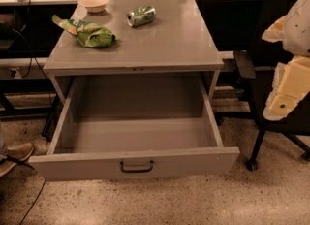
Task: Close top drawer
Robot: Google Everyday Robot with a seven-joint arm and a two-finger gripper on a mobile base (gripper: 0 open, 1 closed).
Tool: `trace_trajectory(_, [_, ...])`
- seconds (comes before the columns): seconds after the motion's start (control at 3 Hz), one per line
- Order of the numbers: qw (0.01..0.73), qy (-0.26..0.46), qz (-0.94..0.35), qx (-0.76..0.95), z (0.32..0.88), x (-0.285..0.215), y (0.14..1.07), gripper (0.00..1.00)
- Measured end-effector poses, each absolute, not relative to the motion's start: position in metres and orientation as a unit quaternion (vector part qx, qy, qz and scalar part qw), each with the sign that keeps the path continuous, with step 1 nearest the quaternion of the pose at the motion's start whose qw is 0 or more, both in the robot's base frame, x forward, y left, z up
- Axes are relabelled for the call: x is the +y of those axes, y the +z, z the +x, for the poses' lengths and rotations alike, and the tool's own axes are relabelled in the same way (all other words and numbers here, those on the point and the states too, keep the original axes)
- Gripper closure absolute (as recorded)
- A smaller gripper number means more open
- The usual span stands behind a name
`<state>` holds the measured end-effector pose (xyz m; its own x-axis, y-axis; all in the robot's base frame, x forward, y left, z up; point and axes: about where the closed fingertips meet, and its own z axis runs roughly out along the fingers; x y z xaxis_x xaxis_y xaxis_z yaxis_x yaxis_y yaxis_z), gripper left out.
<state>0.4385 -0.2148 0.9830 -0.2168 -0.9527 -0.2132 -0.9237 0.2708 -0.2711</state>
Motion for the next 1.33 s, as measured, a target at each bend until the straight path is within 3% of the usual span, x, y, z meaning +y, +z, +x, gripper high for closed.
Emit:
trace_trajectory(0.33, [0.170,-0.043,-0.602,0.779,0.438,-0.215,0.983,0.00])
trace_trajectory(1.0, [0.123,0.040,-0.544,0.829,0.405,-0.214,0.899,0.00])
trace_trajectory(1.33, [0.112,0.046,-0.543,0.831,0.396,-0.214,0.887,0.00])
